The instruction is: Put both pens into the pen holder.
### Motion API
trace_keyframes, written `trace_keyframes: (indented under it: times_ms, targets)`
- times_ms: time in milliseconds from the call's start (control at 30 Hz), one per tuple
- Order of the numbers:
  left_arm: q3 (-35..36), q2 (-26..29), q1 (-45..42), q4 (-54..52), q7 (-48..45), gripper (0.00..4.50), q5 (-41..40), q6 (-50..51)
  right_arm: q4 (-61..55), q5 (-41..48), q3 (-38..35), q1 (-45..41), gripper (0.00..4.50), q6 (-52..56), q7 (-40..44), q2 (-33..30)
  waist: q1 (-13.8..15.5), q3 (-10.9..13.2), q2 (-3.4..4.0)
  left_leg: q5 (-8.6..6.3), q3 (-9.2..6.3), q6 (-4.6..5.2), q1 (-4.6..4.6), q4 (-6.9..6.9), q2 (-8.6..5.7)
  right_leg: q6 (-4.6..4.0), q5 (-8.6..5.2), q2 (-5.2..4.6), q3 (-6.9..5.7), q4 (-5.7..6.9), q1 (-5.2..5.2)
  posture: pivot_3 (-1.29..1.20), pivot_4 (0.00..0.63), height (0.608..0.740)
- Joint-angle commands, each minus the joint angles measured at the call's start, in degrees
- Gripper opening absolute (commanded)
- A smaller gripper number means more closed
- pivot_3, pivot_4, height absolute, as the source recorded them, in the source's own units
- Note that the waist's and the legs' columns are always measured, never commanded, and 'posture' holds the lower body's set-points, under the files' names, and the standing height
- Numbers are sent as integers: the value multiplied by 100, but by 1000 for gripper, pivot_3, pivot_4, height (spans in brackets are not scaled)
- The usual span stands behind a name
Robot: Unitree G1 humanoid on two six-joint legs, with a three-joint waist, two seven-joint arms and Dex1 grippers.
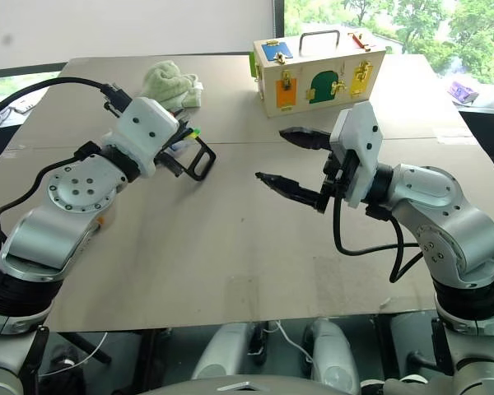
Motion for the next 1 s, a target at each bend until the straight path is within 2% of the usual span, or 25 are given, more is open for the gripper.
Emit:
trace_keyframes:
  times_ms: [33,200,267,333,367,400,433,500,633,733,800,900,1000]
  targets:
    - [141,-189,-107,116,-139,0,304,-138,-146,-266,18,11,4432,-254,-96,-72,1,0,0,0,1,0,0,0,0,0,0,0,0,0,0,0,150,740]
    - [154,-509,-179,631,-190,0,694,-126,-189,-487,136,59,4432,-362,-72,-97,0,0,-1,0,0,0,1,1,0,1,0,1,0,2,0,0,150,740]
    - [262,-605,-182,755,-111,998,841,-34,-215,-520,143,70,4500,-372,-85,-95,-2,1,-1,0,1,1,1,1,0,1,0,1,0,3,0,0,150,740]
    - [341,-700,-168,795,-144,1579,871,-15,-235,-537,142,76,4500,-380,-100,-87,-3,1,-2,1,1,1,1,2,0,0,1,0,0,3,0,0,150,740]
    - [399,-758,-139,754,-189,2075,852,-105,-251,-542,139,82,4500,-380,-116,-78,-3,1,-2,0,1,1,0,3,0,0,1,1,0,2,0,0,150,740]
    - [444,-804,-119,722,-217,2282,851,-173,-261,-545,137,86,4500,-381,-127,-73,-4,1,-2,1,1,1,0,3,0,0,1,0,0,2,0,0,150,740]
    - [514,-850,-84,668,-260,2928,804,-227,-274,-555,141,87,4500,-381,-148,-65,-5,1,-2,1,1,1,0,3,0,0,1,0,0,3,0,0,150,740]
    - [939,-1088,170,226,-667,3725,51,-170,-310,-528,72,138,4500,-335,-220,-67,-8,1,-2,1,0,1,0,4,0,-1,1,-1,0,3,0,0,150,740]
    - [1934,-1381,1015,-1002,-1570,3725,-2264,1056,-323,-646,-78,563,4500,-115,-403,-293,-29,1,-2,0,0,0,-2,8,1,-2,2,-7,1,0,2,0,150,740]
    - [2406,-1116,2126,-1718,-2034,3725,-3246,1653,-54,-1178,-86,1253,4500,18,-666,-647,-27,0,-1,0,-1,0,4,8,1,-2,1,-6,0,1,6,0,150,740]
    - [2631,-1088,2583,-1925,-2000,3725,-3573,1845,101,-1321,-234,1612,4500,-44,-726,-764,-23,0,-1,0,-1,0,6,8,1,-2,1,-6,0,1,7,0,150,740]
    - [3019,-1108,3613,-1957,-2050,3725,-3484,1687,242,-1560,-557,2322,4500,-323,-709,-965,-6,0,6,0,-1,-1,4,14,2,13,-9,-4,-1,4,5,0,150,740]
    - [3145,-1107,4313,-2021,-2177,3725,-3313,1407,398,-1664,-742,2610,4500,-544,-633,-1046,-8,-3,11,-14,-1,-18,14,14,3,20,-12,-5,0,5,14,0,150,740]
